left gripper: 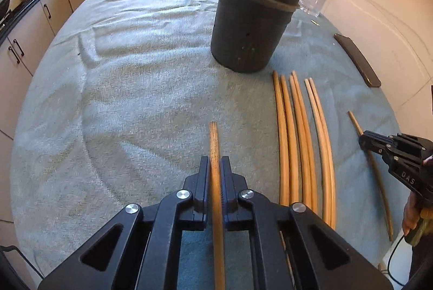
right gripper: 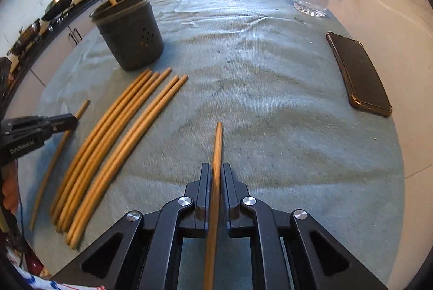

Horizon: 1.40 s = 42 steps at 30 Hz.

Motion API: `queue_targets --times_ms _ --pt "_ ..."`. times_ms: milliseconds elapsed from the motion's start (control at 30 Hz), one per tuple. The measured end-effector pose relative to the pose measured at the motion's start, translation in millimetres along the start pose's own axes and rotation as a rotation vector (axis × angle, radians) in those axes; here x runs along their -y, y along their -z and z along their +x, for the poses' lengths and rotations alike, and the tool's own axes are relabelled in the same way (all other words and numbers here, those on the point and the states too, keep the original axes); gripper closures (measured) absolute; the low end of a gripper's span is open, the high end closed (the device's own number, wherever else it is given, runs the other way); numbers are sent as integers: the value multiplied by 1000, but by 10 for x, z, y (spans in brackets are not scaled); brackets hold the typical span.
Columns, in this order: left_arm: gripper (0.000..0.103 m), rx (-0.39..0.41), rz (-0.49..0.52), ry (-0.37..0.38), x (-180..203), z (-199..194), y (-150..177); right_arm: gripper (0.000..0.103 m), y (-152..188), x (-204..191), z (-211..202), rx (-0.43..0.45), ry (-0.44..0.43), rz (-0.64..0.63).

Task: Organize utensils
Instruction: 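Grasp a loose chopstick with the right gripper while the left grasps another, then raise both held chopsticks upright and carry them over the black cup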

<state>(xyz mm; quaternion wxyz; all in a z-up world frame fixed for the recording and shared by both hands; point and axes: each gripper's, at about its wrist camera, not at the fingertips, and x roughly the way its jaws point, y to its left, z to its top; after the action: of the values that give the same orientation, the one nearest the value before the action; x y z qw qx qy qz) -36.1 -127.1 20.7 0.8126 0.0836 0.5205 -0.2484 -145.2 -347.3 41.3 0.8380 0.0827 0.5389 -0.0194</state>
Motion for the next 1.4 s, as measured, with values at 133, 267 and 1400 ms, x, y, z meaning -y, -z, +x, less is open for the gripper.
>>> queue_targets --times_ms 133,267,1400 --pt "96 -8 -1 -9 48 72 -80 94 -91 -35 53 -24 18 0" --pt "96 -11 16 -17 67 123 -166 93 -182 -60 106 -52 35 -19" --pt "96 572 -18 4 380 -1884 629 97 228 -382 -1575 495 -92 1"
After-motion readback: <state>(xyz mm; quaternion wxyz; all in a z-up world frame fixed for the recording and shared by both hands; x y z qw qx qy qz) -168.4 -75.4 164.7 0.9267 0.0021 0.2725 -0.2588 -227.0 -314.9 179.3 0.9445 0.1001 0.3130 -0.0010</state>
